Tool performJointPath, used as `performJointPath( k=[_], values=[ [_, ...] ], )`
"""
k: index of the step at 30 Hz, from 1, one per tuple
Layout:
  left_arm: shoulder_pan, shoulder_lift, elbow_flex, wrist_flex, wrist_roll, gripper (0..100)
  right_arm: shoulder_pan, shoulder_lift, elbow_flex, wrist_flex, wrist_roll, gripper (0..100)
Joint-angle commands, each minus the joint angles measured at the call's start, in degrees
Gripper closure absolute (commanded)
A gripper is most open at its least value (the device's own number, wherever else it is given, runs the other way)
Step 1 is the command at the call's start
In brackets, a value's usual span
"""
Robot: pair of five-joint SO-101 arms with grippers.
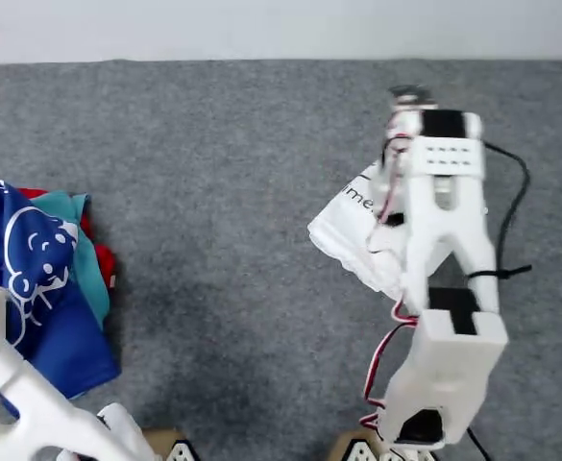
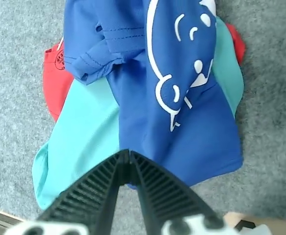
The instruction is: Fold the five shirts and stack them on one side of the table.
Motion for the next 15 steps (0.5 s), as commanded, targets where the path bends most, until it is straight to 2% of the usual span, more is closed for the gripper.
performJointPath(
  k=[1, 4, 8, 11, 15],
  values=[
    [0.0, -1.1, -0.5, -1.1, -0.4, 99, 7.1, 1.0, -0.4, -9.9, 0.0, 99.0],
    [0.1, -1.1, -0.5, -1.1, -0.4, 99, 11.2, 7.0, -0.5, -17.9, 0.0, 99.0],
    [0.2, -1.2, -0.5, -1.1, -0.4, 99, 12.4, 14.5, -0.6, -23.3, 0.0, 99.0],
    [0.1, -1.2, -0.5, -1.1, -0.4, 99, 12.0, 16.9, -1.1, -22.9, -0.2, 99.0],
    [0.2, -1.1, -0.3, -1.1, -0.4, 99, 10.9, 12.7, -6.1, -14.8, -0.4, 99.0]
  ],
)
